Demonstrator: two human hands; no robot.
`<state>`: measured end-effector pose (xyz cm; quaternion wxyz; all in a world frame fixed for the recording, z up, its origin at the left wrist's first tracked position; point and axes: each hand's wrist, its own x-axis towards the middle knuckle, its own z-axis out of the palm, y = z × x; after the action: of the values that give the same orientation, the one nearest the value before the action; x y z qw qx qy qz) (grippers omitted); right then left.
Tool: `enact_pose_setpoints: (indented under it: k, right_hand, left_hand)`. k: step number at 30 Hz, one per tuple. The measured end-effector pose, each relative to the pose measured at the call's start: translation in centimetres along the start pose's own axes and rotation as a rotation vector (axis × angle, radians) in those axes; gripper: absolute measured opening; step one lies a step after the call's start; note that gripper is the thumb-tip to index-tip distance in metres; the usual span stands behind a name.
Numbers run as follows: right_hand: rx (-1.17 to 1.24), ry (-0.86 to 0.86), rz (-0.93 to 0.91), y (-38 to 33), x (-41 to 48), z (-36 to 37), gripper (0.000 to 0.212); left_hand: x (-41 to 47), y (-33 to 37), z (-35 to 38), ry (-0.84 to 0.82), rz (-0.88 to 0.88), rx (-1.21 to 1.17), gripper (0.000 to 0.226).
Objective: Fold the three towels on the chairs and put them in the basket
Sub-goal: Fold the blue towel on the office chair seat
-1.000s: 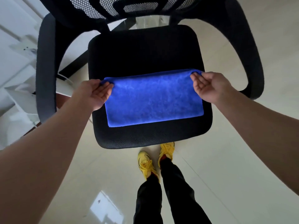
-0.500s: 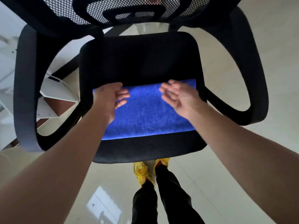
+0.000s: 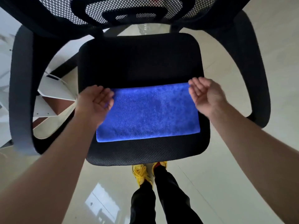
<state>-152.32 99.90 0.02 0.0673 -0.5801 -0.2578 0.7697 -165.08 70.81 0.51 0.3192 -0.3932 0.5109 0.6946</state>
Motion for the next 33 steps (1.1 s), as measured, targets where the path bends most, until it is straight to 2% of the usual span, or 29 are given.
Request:
enact_pose_setpoints:
  k: [2, 4, 8, 10, 11, 12, 14, 16, 17, 18, 20, 23, 25, 27, 30, 33]
  right_hand:
    - [-0.096, -0.051, 0.105, 3.3, -2.0, -0.7, 0.013]
    - [-0.181, -0.044, 0.204, 6.3, -3.4, -3.1, 0.016]
    - [-0.224, 0.046, 0.18, 7.0, -5.1, -8.1, 0.022]
    - [-0.384, 0.152, 0.124, 6.2, -5.4, -9.2, 0.018]
    - [-0.505, 0.232, 0.071, 6.0, -5.3, -9.7, 0.017]
    - [-0.651, 0.31, -0.006, 5.8, -5.1, -10.0, 0.018]
    - [-0.972, 0.381, -0.207, 5.5, -4.9, -9.7, 0.026]
    - [-1.132, 0.321, -0.351, 5.4, -4.8, -8.2, 0.031]
    - [-1.165, 0.285, -0.386, 5.4, -4.4, -7.4, 0.033]
    - [-1.222, 0.258, -0.419, 5.5, -3.9, -6.7, 0.037]
    - [-1.335, 0.232, -0.459, 5.3, -2.6, -5.8, 0.043]
    - [-1.263, 0.157, -0.352, 4.3, -1.2, -5.3, 0.029]
    - [-1.137, 0.069, -0.26, 3.2, -1.5, -5.0, 0.018]
    - [-1.065, -0.023, -0.242, 1.9, -2.9, -4.8, 0.015]
    - [-1.005, -0.148, -0.312, 1.2, -6.2, -2.9, 0.031]
    - [-1.053, -0.262, -0.444, 3.2, -9.0, 0.0, 0.05]
  left_hand:
    - [-1.4, -2.7, -1.5, -0.056, -0.094, 0.126, 0.017]
    - [-2.6, -5.3, -4.3, -0.017, -0.179, 0.204, 0.02]
    - [-4.3, -6.7, -8.8, 0.102, -0.177, 0.26, 0.016]
    - [-4.8, -6.8, -9.3, 0.156, -0.084, 0.42, 0.012]
    - [-5.0, -6.8, -9.3, 0.184, 0.001, 0.577, 0.011]
    - [-5.1, -6.8, -9.2, 0.221, 0.118, 0.79, 0.01]
    - [-5.2, -6.5, -9.0, 0.274, 0.465, 1.261, 0.007]
    - [-4.4, -6.3, -8.8, 0.141, 0.844, 1.657, 0.041]
    - [-3.7, -6.1, -8.8, 0.029, 0.955, 1.798, 0.063]
    - [-2.9, -5.8, -8.7, -0.06, 0.992, 1.913, 0.085]
    - [-1.3, -5.0, -8.5, -0.114, 0.91, 2.059, 0.117]
    - [0.2, -3.6, -8.2, -0.103, 0.807, 2.145, 0.142]
    - [0.4, -3.1, -7.8, -0.102, 0.78, 2.189, 0.147]
    - [0.2, -3.1, -7.4, -0.094, 0.758, 2.213, 0.148]
    - [-0.9, -2.8, -7.3, -0.074, 0.783, 2.124, 0.139]
    - [-2.5, -2.4, -8.7, 0.048, 0.782, 1.874, 0.11]
